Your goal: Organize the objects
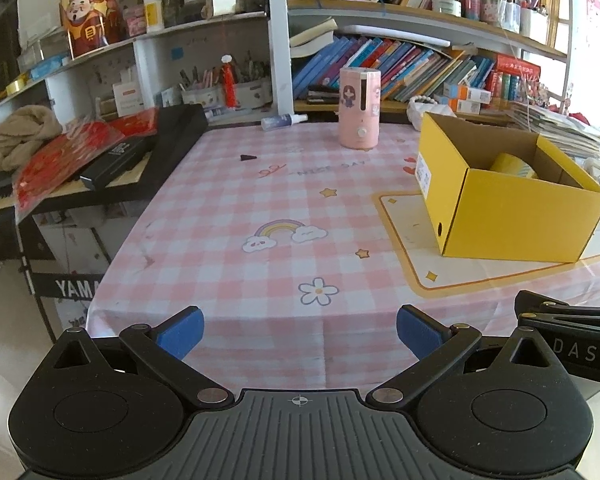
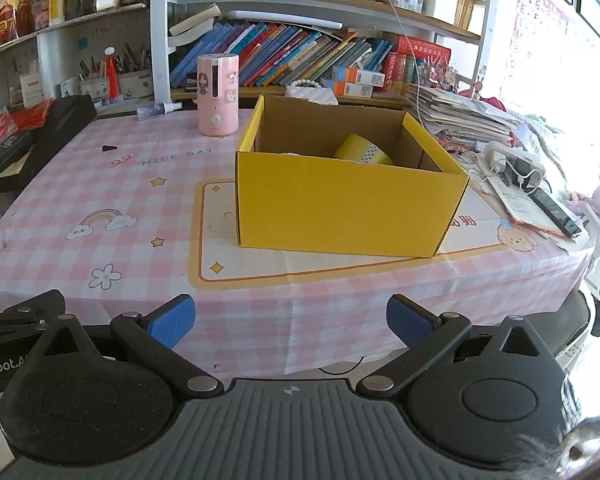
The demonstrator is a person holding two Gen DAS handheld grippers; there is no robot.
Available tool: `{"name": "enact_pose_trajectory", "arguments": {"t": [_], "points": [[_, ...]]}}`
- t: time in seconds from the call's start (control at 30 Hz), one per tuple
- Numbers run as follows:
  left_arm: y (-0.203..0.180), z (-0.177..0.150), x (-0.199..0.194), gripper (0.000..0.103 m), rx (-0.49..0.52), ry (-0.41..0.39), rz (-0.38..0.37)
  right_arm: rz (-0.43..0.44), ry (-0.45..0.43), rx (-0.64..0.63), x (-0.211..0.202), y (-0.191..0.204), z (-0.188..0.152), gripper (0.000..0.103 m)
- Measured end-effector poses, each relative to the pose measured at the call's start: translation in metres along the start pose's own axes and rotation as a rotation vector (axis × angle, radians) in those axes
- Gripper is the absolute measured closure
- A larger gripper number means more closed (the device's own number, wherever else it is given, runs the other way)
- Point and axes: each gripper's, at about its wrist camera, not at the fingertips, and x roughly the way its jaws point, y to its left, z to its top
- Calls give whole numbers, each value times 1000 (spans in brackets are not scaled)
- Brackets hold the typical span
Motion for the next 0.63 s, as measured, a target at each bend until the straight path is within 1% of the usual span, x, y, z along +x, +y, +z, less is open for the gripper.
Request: {"name": "enact_pose_trajectory", "arguments": {"t": [0.63], "points": [[2,6,15,0,4,27,-5,-6,34,0,16,6,7,1]]}}
